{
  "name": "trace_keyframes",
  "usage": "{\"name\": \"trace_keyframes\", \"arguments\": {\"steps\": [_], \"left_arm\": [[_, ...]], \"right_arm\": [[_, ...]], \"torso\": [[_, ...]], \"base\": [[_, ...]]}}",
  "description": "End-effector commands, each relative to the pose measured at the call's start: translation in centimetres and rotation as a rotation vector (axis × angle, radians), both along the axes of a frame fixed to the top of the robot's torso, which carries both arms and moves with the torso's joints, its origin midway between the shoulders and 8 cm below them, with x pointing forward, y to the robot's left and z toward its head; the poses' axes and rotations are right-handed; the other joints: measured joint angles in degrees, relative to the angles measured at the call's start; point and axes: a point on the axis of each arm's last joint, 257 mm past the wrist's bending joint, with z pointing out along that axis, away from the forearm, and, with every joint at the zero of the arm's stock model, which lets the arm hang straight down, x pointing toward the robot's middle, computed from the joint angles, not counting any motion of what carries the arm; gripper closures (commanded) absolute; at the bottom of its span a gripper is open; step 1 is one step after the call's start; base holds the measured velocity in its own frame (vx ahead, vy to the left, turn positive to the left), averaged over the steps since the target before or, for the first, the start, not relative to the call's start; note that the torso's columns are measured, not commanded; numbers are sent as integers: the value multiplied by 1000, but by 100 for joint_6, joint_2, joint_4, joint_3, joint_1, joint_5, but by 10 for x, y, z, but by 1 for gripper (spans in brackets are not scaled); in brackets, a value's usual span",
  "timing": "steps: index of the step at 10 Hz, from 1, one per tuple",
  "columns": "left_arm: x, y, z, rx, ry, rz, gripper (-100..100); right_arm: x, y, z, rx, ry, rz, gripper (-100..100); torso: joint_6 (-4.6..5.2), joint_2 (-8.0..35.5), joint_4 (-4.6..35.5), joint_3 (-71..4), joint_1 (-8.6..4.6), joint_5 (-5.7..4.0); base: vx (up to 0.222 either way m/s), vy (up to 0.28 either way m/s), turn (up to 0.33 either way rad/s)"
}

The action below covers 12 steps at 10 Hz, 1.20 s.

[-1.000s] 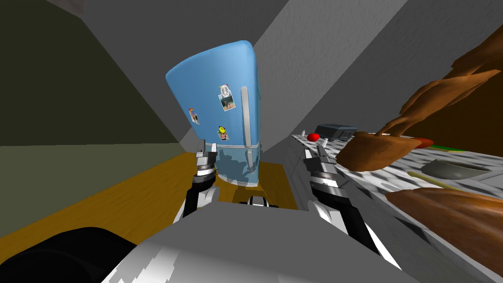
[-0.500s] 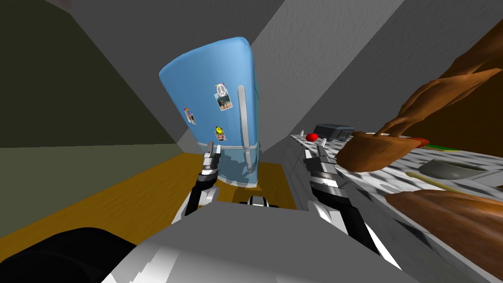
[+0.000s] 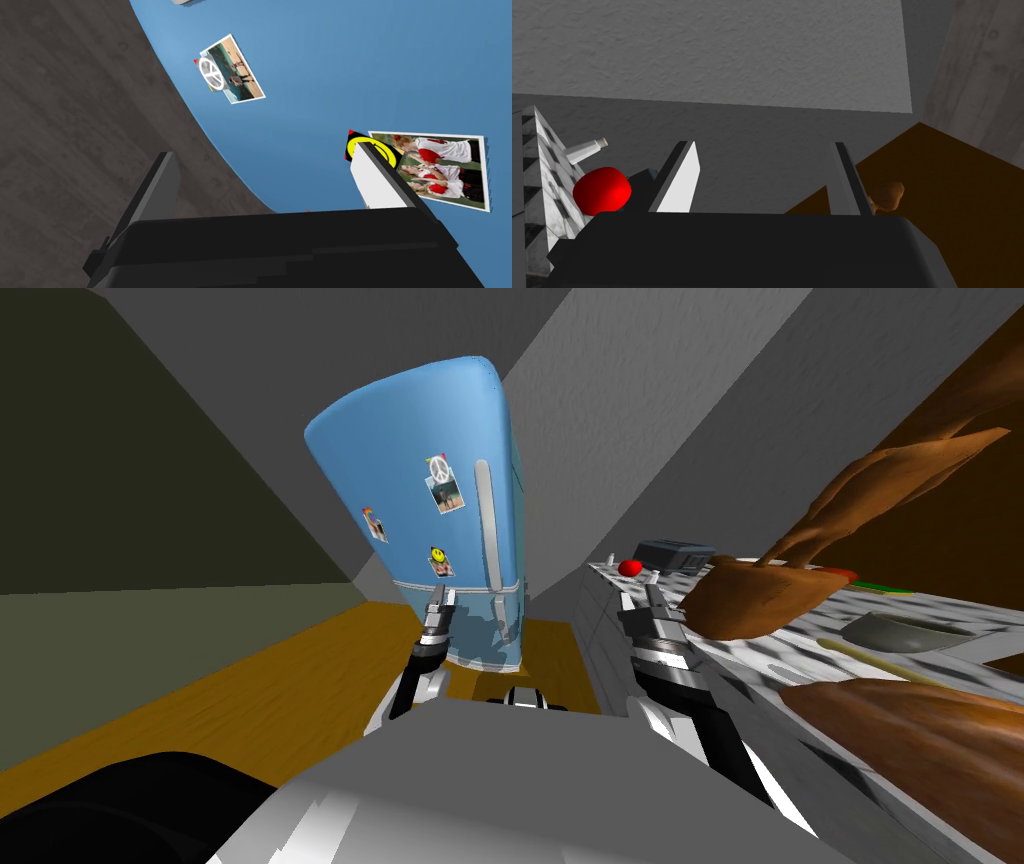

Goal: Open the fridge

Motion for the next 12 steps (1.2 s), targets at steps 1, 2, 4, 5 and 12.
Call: {"name": "trace_keyframes", "arguments": {"steps": [1, 2, 4, 5, 12], "left_arm": [[7, 0, -15, -11, 19, 6, -100], [11, 0, -25, -17, 32, 10, -100], [18, -1, -39, -20, 52, 12, -100], [20, -1, -44, -18, 59, 11, -100], [35, -6, -87, 11, 123, 3, -100]], "right_arm": [[0, 0, 0, 0, 0, 0, 0], [0, 0, 0, 0, 0, 0, 0], [0, 0, 0, 0, 0, 0, 0], [0, 0, 0, 0, 0, 0, 0], [0, 0, 0, 0, 0, 0, 0]], "torso": [[0, 4, 1, 2, 2, 0], [0, 8, 2, 4, 6, 1], [0, 7, 2, 4, 4, 1], [0, 5, 1, 3, 3, 1], [0, 4, 1, 2, 6, 1]], "base": [[36, -31, -17], [38, -33, -34], [36, -31, -39], [35, -26, -23], [34, -31, -28]]}}
